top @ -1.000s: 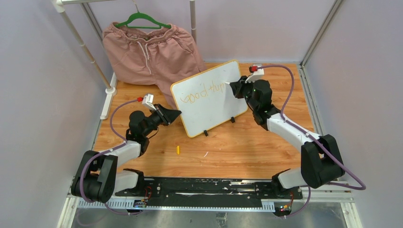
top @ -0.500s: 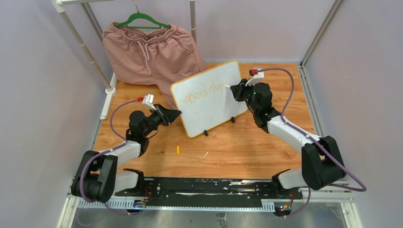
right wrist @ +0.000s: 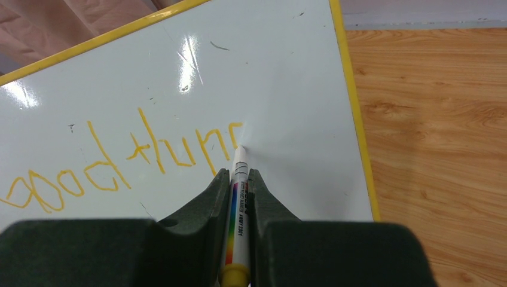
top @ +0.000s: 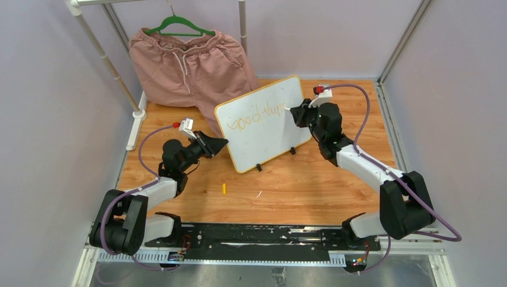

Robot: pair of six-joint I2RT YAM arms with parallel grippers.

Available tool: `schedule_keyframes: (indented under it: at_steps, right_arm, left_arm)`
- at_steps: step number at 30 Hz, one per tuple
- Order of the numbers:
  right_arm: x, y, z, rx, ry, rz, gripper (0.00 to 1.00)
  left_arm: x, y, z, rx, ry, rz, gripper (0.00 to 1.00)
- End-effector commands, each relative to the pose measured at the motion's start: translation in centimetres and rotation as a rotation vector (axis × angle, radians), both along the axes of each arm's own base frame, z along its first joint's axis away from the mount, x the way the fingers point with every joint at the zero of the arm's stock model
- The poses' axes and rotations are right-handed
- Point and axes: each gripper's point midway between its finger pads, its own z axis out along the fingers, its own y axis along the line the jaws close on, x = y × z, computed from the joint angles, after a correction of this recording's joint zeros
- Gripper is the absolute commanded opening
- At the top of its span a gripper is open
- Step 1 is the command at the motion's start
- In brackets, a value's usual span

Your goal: Write a sentence on the whiteboard

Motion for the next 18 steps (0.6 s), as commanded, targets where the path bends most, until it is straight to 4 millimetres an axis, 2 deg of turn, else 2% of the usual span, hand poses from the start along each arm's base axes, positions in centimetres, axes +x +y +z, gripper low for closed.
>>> schedule_keyframes:
  at_steps: [1,18]
  right_arm:
    - [0.9,-0.4,1.4,-0.009,-0.024,-0.028,0.0]
    - [1.7,-0.8,2.9,0.0,-0.06,-0.041,0.0]
  left_arm:
    - [-0.1,-0.1,1.3,-0.006,-0.052,-0.009,0.16]
    - [-0.1,-0.1,1.3,-0.006,-0.052,-0.009,0.16]
